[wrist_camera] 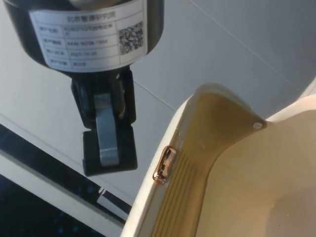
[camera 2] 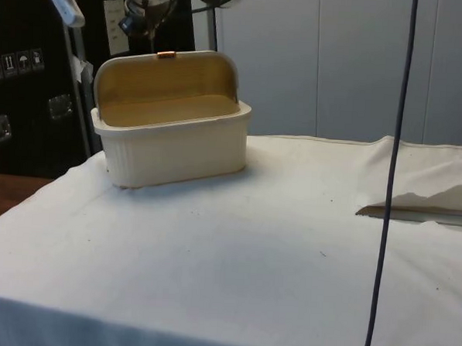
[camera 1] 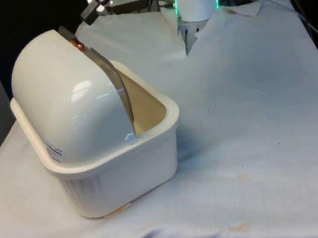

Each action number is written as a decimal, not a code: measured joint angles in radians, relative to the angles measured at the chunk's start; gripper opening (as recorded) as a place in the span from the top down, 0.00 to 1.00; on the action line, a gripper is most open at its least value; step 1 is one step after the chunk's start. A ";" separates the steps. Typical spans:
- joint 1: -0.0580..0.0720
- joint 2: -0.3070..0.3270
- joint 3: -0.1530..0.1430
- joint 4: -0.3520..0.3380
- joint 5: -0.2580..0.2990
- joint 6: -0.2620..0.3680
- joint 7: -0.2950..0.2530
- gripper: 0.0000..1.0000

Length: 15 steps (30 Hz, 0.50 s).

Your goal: Open the lid, then close it.

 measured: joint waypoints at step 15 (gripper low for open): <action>-0.003 0.006 -0.033 0.008 0.072 0.072 0.011 1.00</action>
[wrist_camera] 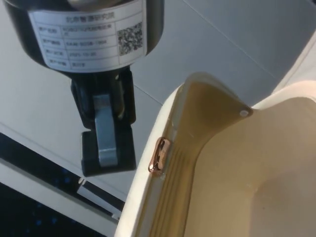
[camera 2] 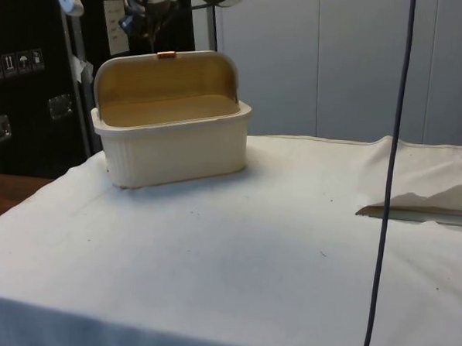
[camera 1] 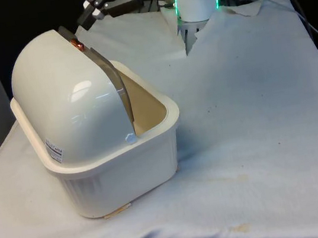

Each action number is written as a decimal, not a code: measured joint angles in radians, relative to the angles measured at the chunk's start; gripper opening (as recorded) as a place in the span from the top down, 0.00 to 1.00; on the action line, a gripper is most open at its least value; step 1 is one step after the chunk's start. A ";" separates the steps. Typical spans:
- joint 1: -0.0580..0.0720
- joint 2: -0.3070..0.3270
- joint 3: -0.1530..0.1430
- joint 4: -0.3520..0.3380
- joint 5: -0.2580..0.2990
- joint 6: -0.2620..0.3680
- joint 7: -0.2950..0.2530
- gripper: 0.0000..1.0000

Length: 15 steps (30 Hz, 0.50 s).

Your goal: Open the lid, then close it.

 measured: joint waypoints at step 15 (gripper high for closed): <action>-0.006 -0.005 -0.035 0.000 0.092 0.056 -0.002 1.00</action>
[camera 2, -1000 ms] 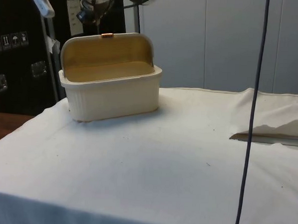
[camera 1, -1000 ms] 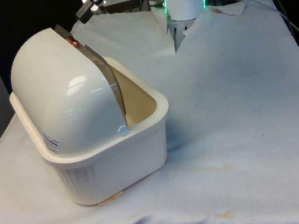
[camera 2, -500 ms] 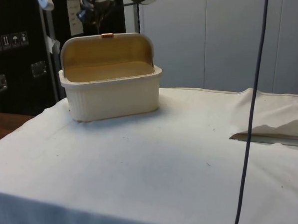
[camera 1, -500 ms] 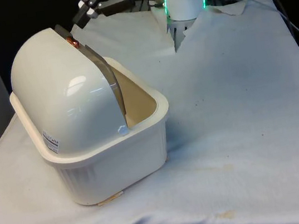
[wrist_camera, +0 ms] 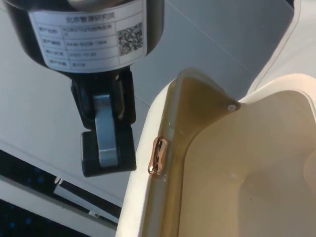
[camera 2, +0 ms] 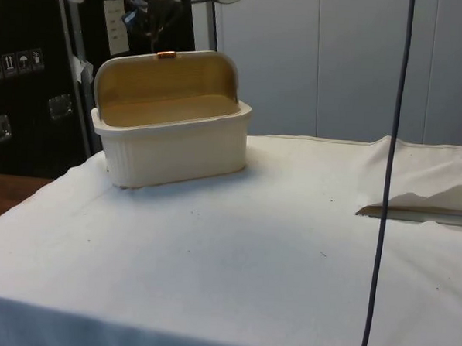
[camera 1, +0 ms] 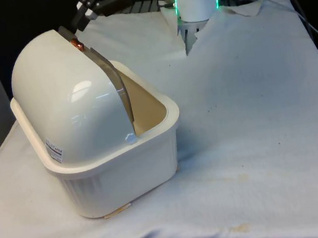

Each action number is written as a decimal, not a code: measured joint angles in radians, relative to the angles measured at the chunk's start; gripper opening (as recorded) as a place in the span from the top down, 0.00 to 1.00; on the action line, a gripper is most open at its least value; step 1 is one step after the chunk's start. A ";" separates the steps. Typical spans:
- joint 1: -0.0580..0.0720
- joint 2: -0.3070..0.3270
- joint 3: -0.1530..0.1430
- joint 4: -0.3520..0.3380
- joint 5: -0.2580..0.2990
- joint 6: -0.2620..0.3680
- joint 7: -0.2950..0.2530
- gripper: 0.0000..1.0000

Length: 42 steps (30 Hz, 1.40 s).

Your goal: Open the lid, then close it.

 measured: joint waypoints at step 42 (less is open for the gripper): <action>-0.016 -0.013 -0.062 -0.022 0.245 0.079 -0.017 1.00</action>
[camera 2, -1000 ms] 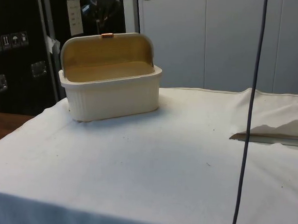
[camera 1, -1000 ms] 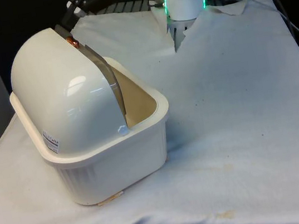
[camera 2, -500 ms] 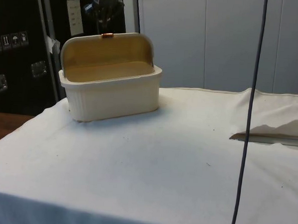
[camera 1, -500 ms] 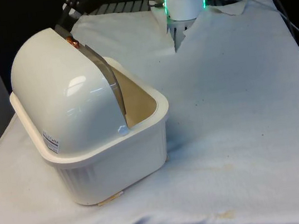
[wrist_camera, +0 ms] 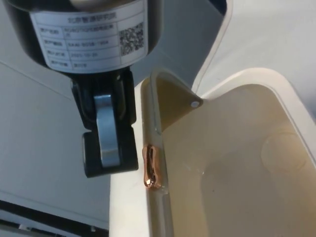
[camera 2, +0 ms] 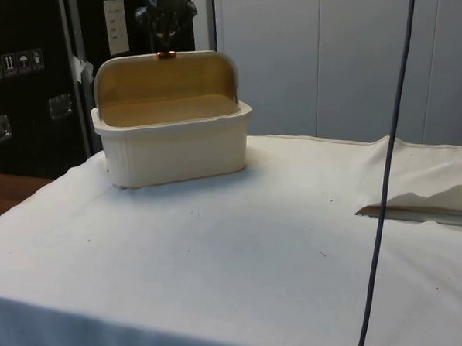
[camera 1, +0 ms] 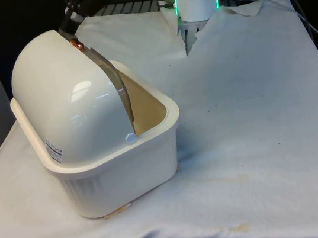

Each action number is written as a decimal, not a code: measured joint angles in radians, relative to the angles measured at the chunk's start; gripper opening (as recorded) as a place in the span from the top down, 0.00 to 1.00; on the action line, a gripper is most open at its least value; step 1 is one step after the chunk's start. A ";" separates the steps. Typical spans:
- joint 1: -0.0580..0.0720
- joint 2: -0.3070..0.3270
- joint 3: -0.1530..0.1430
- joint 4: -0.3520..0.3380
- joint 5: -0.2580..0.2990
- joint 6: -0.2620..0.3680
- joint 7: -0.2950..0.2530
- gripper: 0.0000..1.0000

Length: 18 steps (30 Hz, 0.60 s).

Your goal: Open the lid, then close it.

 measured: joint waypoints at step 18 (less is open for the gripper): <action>-0.001 0.011 -0.007 0.011 0.109 0.000 -0.004 1.00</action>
